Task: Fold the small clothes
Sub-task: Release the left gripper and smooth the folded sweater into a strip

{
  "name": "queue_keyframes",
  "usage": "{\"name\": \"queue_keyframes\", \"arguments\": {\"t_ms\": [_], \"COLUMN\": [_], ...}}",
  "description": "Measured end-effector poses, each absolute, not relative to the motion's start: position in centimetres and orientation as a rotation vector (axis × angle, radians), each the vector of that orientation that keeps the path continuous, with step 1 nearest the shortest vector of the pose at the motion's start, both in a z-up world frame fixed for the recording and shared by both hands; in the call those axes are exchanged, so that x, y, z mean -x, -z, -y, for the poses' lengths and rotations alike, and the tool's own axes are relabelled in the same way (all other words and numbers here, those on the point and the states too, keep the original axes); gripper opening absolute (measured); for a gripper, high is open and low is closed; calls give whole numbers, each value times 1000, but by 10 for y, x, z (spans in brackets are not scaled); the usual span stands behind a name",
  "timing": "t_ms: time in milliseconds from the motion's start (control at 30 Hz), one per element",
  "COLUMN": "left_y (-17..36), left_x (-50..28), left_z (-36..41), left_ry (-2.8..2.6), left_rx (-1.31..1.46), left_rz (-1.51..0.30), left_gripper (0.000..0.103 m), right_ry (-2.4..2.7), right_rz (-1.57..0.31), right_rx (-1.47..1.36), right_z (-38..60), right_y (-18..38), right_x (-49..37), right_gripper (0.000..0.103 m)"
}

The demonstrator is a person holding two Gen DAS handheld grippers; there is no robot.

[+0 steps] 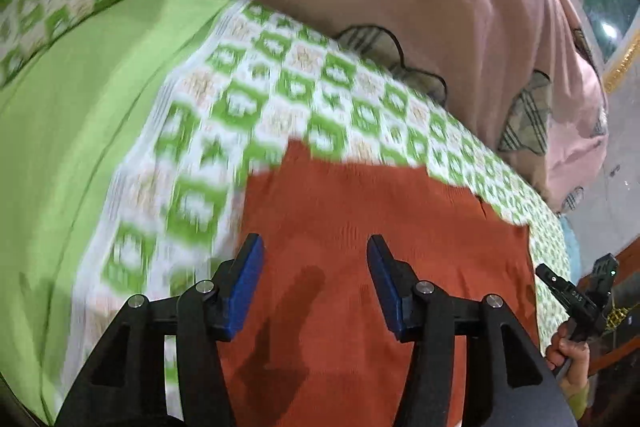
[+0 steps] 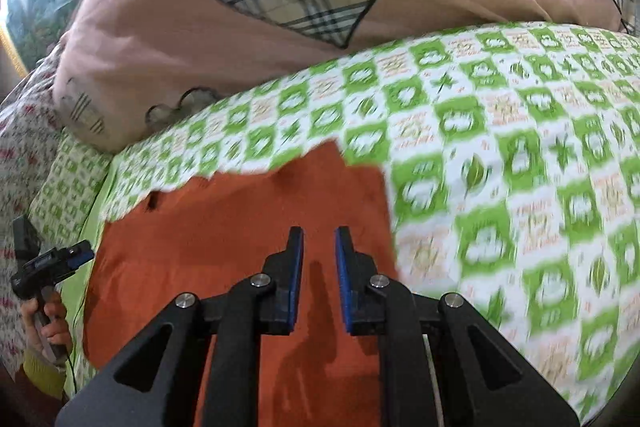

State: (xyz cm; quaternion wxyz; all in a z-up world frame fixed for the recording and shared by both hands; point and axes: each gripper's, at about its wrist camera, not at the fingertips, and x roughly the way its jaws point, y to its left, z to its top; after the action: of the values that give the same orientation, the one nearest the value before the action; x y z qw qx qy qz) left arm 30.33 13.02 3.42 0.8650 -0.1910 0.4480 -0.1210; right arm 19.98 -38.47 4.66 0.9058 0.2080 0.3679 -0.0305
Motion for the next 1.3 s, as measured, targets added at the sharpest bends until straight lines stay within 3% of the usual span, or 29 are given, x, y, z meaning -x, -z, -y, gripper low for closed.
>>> {"name": "queue_keyframes", "arguments": {"t_ms": [200, 567, 667, 800, 1100, 1200, 1267, 1300], "left_y": [-20, 11, 19, 21, 28, 25, 20, 18], "left_x": [-219, -110, -104, -107, -143, -159, -168, -175], "left_z": [-123, -111, -108, -108, -135, -137, -132, -127], "left_ry": [308, 304, 302, 281, 173, 105, 85, 104], "left_rx": [460, 586, 598, 636, 750, 725, 690, 664], "left_rz": [-961, -1017, -1029, -1003, -909, -870, -866, -878], "left_gripper": [54, 66, 67, 76, 77, 67, 42, 18], "right_ry": [24, 106, 116, 83, 24, 10, 7, 5], "right_rz": [-807, -747, -729, -723, -730, -735, -741, -743], "right_rx": [-453, -606, -623, -615, -613, -615, -618, -621], "right_z": [358, 339, 333, 319, 292, 289, 289, 290], "right_y": [-26, 4, 2, -6, -7, -6, -5, -5], "right_x": [-159, -62, -50, -43, -42, -44, -46, -49], "right_gripper": [17, 23, 25, 42, 44, 44, 44, 44]}}
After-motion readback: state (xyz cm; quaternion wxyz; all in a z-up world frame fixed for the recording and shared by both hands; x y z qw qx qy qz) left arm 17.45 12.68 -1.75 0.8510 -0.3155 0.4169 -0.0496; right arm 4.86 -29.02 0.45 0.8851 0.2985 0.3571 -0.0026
